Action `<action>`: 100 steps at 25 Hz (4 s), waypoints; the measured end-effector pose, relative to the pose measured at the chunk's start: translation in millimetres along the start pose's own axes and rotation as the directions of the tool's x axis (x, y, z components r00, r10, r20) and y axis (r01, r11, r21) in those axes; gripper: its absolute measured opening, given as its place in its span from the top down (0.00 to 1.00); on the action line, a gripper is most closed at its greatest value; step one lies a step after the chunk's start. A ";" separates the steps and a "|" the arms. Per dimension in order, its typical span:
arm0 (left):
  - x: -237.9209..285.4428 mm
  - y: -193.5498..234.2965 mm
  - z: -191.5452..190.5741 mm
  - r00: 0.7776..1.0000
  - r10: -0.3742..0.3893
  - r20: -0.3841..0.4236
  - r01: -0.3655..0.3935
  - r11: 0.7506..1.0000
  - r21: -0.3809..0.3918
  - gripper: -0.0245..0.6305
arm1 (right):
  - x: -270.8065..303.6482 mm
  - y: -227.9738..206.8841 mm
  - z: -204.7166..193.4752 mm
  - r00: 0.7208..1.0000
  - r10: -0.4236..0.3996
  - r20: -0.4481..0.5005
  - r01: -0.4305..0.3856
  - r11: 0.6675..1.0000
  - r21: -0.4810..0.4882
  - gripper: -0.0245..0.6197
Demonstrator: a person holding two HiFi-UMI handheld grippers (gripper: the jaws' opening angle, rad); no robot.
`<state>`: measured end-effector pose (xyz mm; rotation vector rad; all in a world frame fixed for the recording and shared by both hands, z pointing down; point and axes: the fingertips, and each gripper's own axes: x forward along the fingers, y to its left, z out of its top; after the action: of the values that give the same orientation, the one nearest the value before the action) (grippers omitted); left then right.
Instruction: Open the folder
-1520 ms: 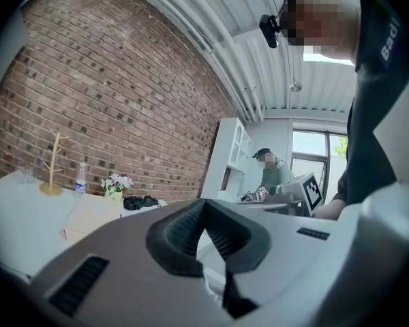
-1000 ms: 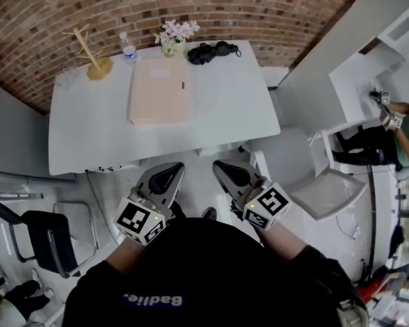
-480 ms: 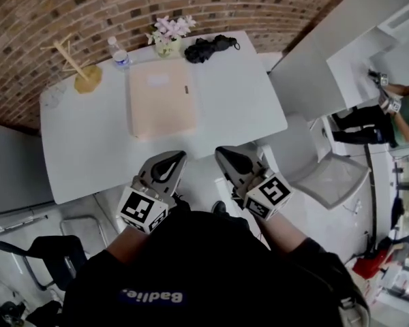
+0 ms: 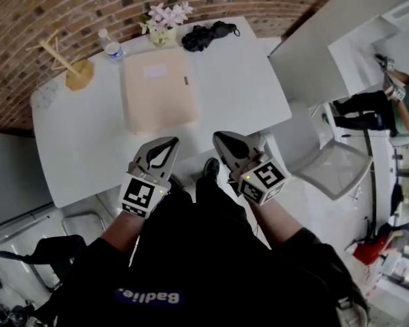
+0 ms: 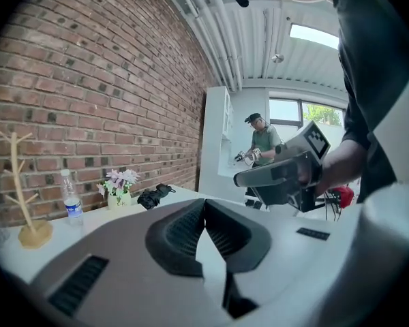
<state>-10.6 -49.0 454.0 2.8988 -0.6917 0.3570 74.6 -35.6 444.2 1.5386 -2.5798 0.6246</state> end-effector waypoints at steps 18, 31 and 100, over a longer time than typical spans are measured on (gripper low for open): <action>79.2 30.8 -84.1 0.958 0.054 -0.281 0.007 0.978 0.211 0.85 | 69.6 -84.6 -77.4 0.988 0.019 -0.155 -0.007 0.997 0.072 0.92; 108.8 52.8 -156.8 0.846 0.148 -0.512 0.111 0.891 0.441 0.68 | 114.7 -113.5 -135.7 0.970 0.013 -0.244 0.025 0.988 0.153 0.92; 14.7 107.8 -65.2 0.897 0.426 -0.116 -0.379 0.878 0.293 0.94 | 141.6 -131.4 -166.6 0.924 -0.029 -0.381 0.022 0.999 -0.024 0.92</action>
<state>-60.2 -138.3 529.2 2.8853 -1.3141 0.8035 93.4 -144.2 674.3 1.2886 -2.2631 0.8027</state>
